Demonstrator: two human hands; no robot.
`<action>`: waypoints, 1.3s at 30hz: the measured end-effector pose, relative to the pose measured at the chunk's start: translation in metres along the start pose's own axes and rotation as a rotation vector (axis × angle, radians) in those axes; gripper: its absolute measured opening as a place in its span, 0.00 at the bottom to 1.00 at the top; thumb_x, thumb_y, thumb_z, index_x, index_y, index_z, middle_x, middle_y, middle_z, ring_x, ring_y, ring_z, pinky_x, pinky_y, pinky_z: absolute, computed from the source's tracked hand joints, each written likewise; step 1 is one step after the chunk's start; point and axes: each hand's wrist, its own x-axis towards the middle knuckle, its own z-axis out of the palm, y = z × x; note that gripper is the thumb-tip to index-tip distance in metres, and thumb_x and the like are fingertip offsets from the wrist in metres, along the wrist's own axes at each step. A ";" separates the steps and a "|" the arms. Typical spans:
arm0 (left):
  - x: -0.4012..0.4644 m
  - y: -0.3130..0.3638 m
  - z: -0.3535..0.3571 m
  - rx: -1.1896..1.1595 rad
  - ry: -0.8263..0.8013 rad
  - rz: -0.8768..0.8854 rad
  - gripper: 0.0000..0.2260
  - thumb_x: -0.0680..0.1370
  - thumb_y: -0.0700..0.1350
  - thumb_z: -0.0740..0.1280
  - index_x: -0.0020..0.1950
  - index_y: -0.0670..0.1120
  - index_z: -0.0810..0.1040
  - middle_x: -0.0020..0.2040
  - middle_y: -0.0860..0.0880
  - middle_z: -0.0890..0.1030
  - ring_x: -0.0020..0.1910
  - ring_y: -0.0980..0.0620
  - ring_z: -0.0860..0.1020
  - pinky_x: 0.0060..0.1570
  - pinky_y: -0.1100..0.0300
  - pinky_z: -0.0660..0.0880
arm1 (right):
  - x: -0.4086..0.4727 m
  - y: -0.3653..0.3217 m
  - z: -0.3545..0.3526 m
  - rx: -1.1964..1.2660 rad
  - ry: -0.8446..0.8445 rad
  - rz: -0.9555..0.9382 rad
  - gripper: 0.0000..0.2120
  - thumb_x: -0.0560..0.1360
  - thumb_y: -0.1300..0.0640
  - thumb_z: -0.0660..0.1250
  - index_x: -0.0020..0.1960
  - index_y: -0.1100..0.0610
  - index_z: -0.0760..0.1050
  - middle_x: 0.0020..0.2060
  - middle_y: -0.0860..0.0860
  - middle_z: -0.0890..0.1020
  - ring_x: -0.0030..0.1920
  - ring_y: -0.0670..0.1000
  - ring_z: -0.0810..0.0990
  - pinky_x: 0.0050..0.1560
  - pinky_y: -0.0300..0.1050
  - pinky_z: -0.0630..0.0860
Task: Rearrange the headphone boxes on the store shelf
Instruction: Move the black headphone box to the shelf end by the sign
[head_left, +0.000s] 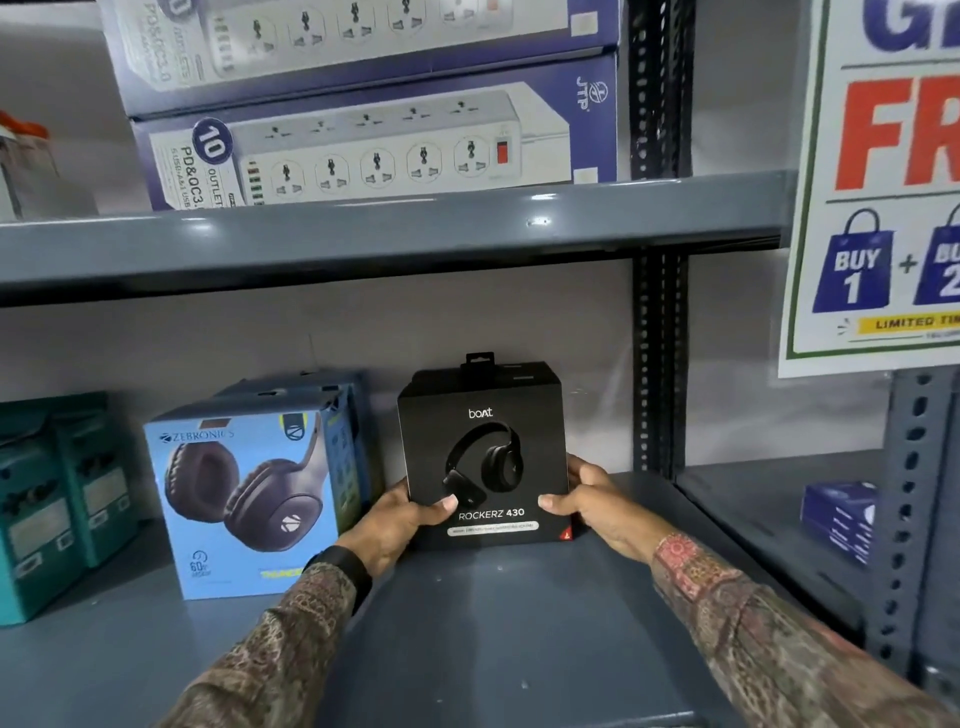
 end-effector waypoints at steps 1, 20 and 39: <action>-0.001 0.000 0.000 0.022 -0.004 0.004 0.17 0.80 0.34 0.74 0.70 0.38 0.81 0.63 0.38 0.88 0.64 0.39 0.85 0.72 0.44 0.78 | -0.001 -0.001 0.001 0.006 -0.004 0.005 0.29 0.71 0.71 0.74 0.68 0.50 0.80 0.55 0.49 0.91 0.62 0.56 0.86 0.70 0.56 0.79; -0.150 -0.027 0.043 0.212 -0.062 0.289 0.27 0.82 0.41 0.73 0.81 0.49 0.71 0.67 0.61 0.85 0.63 0.65 0.83 0.72 0.61 0.77 | -0.172 -0.004 0.020 -0.133 0.274 -0.032 0.30 0.63 0.78 0.59 0.60 0.56 0.77 0.42 0.52 0.82 0.44 0.54 0.77 0.38 0.46 0.73; -0.215 -0.029 0.028 0.163 -0.030 0.256 0.50 0.81 0.61 0.71 0.89 0.48 0.41 0.90 0.49 0.54 0.88 0.52 0.55 0.87 0.51 0.57 | -0.252 0.006 0.060 -0.292 0.670 -0.154 0.41 0.73 0.78 0.61 0.82 0.54 0.67 0.76 0.54 0.77 0.75 0.54 0.76 0.74 0.49 0.72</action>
